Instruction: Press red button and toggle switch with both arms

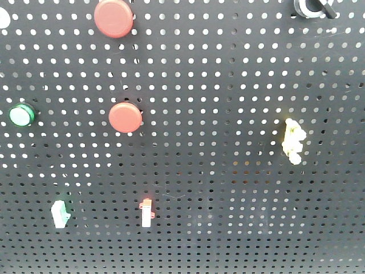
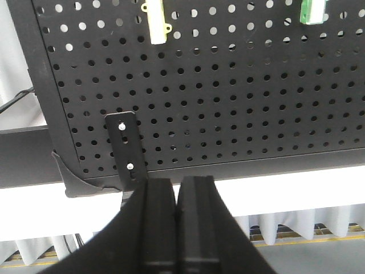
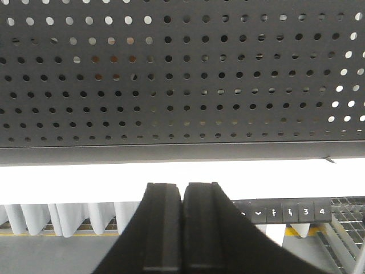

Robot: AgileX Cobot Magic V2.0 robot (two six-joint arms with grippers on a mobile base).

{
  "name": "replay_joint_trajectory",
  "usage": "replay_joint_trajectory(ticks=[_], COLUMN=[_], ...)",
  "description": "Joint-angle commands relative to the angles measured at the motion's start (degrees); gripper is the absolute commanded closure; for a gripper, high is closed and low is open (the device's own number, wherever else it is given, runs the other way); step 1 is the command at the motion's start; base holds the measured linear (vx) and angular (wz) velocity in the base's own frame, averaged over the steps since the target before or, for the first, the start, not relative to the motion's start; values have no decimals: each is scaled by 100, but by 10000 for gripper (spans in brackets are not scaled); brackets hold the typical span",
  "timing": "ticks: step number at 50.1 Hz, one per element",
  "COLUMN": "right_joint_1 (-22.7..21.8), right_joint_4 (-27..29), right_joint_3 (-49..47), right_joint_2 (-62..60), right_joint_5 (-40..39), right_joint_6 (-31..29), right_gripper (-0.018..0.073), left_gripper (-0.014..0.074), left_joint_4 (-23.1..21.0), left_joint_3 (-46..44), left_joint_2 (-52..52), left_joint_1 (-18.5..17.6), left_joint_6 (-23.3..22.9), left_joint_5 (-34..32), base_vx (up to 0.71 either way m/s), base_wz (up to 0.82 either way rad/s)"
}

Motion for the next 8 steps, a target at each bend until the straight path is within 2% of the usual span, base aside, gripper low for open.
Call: replay_joint_trajectory(ticks=[1, 8], right_joint_1=[-37, -37], right_joint_4=[-43, -43], right_joint_3=[69, 69], right_joint_2=[-100, -100], right_joint_5=[-483, -483], right_joint_6=[-1, -1], right_gripper=[562, 562], left_gripper=[595, 595], left_joint_4=[4, 4], left_joint_3=[200, 200], left_joint_2=[-92, -92], left_joint_1=[-8, -8], left_joint_6=[-47, -47], left_joint_5=[-412, -412], base_vx=[0, 0], base_wz=[0, 0])
